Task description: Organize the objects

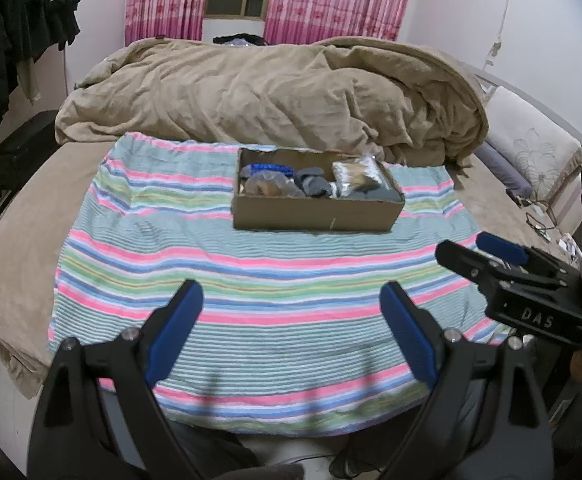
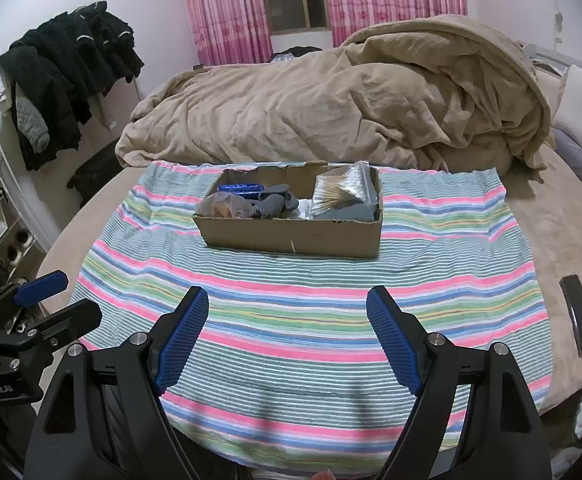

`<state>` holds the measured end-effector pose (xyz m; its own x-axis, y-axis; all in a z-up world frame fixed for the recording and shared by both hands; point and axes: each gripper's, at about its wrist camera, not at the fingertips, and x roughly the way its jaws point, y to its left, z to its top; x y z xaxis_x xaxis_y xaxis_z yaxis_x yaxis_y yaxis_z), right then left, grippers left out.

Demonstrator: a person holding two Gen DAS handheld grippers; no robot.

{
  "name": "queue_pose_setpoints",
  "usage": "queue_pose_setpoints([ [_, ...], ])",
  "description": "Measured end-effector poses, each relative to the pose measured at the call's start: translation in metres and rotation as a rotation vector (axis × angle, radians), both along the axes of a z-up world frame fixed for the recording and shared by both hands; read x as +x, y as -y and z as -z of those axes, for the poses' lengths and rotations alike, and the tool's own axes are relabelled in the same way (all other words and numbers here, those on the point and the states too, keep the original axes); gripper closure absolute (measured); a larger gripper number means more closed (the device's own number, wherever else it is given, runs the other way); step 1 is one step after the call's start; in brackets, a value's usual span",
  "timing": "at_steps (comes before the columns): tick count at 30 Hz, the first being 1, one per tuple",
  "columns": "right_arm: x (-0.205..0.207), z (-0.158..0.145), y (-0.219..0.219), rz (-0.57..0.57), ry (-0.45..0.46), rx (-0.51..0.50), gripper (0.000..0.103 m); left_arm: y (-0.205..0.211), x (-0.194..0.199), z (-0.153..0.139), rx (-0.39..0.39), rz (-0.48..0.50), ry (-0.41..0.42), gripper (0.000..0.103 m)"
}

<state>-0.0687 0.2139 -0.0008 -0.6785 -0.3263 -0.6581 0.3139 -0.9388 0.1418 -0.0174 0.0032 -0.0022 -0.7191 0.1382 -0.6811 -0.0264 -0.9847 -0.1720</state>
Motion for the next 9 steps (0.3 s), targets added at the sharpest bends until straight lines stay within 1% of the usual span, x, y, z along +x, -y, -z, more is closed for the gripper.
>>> queue_pose_setpoints([
  [9, -0.011, 0.006, 0.006, -0.010, 0.017, 0.004, 0.019, 0.002, -0.020, 0.016, -0.012, 0.008, 0.025, 0.012],
])
